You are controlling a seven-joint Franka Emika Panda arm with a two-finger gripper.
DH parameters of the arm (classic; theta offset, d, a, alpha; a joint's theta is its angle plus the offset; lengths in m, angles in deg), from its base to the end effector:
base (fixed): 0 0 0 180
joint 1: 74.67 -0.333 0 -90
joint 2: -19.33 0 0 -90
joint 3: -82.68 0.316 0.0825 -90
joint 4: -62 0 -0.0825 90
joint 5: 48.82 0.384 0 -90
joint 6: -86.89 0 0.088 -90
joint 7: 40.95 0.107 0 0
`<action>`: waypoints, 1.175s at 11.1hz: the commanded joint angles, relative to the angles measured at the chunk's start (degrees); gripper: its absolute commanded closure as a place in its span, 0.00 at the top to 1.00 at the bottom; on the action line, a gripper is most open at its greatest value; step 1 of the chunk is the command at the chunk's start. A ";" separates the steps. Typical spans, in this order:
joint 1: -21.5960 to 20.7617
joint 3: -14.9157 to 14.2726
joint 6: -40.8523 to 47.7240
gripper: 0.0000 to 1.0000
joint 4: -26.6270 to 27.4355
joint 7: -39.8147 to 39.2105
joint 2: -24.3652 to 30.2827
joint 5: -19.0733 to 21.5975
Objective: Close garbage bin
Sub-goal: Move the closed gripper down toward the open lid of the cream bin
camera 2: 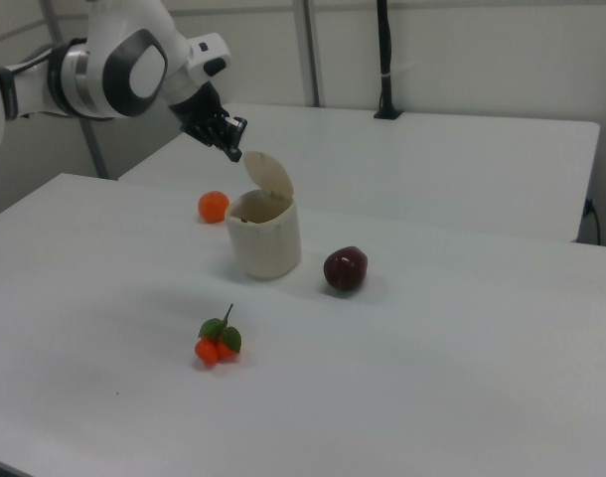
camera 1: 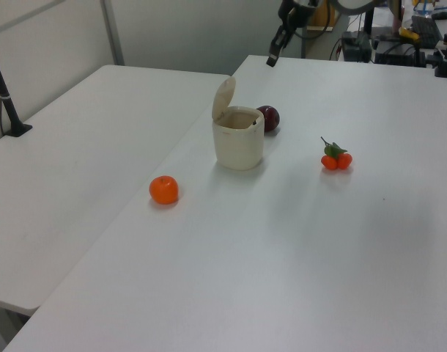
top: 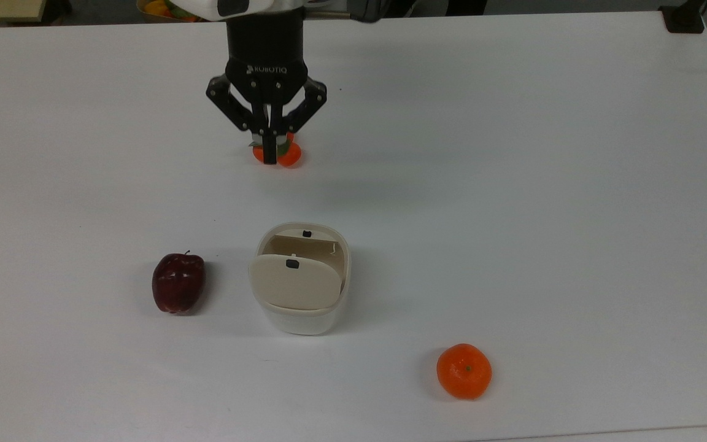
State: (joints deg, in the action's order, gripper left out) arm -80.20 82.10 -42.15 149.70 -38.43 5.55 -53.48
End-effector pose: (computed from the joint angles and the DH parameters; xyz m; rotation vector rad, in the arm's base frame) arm 0.6733 0.0568 0.5706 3.0041 0.1188 0.7433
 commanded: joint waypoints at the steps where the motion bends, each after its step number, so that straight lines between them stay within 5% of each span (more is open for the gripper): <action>1: 0.87 -0.21 -12.25 0.00 -0.85 3.00 -4.31 0.09; 7: 0.52 -0.21 -33.80 0.00 -1.03 6.18 -11.52 -0.61; 13: 0.16 -0.13 -38.66 0.00 -1.03 6.18 -13.82 -0.09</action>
State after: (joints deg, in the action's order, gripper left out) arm -79.51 82.31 -79.49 149.31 -33.58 -7.73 -53.48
